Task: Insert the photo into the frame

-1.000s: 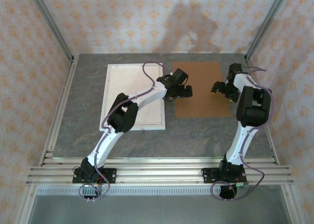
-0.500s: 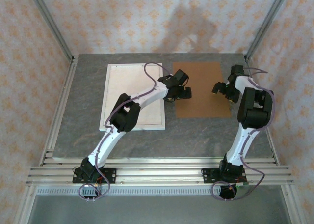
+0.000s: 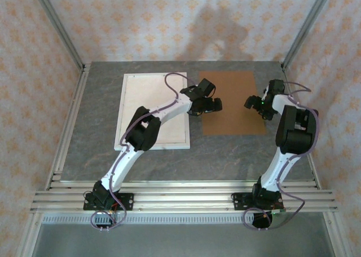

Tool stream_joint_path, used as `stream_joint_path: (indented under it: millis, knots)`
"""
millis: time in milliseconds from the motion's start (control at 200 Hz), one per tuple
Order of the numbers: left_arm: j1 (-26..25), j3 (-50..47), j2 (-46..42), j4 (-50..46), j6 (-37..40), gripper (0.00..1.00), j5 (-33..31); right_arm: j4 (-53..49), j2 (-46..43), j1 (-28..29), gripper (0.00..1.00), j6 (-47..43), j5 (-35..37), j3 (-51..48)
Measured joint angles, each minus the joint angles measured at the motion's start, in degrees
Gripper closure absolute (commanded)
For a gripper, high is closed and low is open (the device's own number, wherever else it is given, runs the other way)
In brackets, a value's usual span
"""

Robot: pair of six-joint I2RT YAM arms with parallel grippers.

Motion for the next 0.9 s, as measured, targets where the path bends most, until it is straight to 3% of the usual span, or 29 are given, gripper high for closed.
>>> stream_joint_path:
  millis: [340, 515, 711, 901]
  knots:
    - [0.4, -3.1, -2.4, 1.1, 0.5, 0.04, -0.1, -2.9, -6.2, 1.0, 0.09, 4.5, -0.2, -6.4]
    - [1.2, -9.9, -7.1, 2.4, 1.2, 0.04, -0.5, -4.5, -9.4, 4.2, 0.09, 7.5, -1.3, -9.8]
    - [-2.0, -16.7, -14.7, 9.6, 0.5, 0.04, 5.8, -3.1, -11.0, 10.6, 0.09, 10.8, -8.2, -12.7]
    - [-3.6, -19.1, -19.3, 12.8, 0.5, 0.02, 7.3, -2.1, -12.4, 11.0, 0.09, 12.3, -10.7, -14.9]
